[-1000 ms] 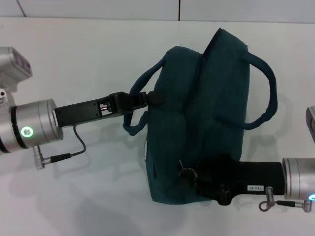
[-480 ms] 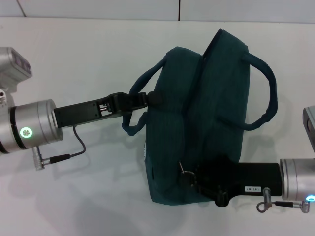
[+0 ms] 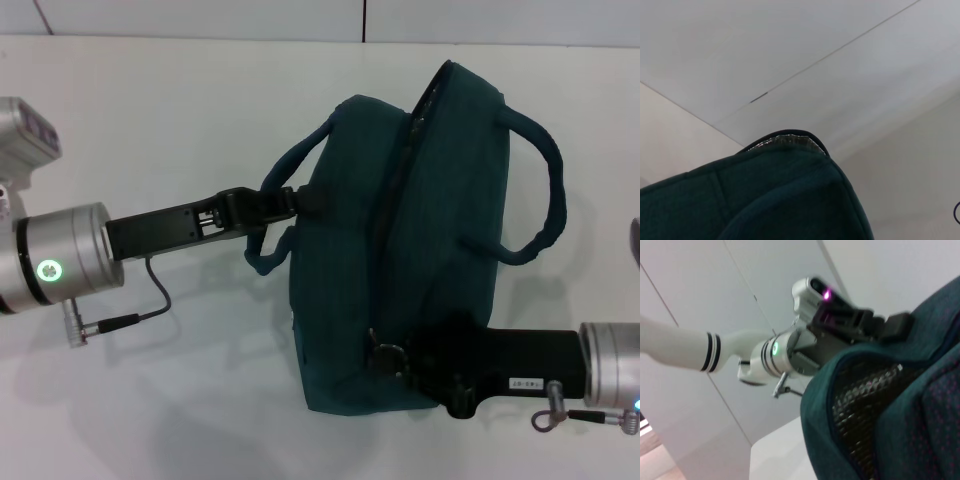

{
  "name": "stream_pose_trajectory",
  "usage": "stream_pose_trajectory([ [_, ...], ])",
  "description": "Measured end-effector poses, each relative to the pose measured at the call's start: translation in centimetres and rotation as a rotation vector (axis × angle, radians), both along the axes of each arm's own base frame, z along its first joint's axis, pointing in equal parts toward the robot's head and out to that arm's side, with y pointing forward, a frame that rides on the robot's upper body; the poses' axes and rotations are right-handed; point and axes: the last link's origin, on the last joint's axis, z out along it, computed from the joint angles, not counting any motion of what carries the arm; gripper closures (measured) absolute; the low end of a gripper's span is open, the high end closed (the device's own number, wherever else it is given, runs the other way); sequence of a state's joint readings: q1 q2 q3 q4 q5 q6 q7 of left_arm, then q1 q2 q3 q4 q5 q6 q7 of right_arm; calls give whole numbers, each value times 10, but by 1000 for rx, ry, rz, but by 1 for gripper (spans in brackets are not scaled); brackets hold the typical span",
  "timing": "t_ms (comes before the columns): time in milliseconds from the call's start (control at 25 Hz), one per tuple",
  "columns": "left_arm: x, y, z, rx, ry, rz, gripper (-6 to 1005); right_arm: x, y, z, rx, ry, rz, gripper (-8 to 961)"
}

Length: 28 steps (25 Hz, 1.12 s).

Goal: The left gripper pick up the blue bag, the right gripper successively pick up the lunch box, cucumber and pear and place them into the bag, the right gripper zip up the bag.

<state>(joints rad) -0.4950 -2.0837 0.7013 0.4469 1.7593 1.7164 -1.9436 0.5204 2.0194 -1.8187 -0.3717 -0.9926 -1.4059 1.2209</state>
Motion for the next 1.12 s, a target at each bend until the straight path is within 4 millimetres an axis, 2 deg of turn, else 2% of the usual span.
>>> stream_pose_trajectory([
  [280,-3,-1,2,6,3,6,901,7,-2,11,29,42,-31,935],
  [600,-3,-1,2,6,3,6,900,6,-5,15,24,70,-26,933],
  [960,-5,-3,2,8,6,14,898,16,-8,34,28,107,-39,930],
  [1120,-6,-3,2,9,6,17,898,19,-11,36,30,113,-50,929],
])
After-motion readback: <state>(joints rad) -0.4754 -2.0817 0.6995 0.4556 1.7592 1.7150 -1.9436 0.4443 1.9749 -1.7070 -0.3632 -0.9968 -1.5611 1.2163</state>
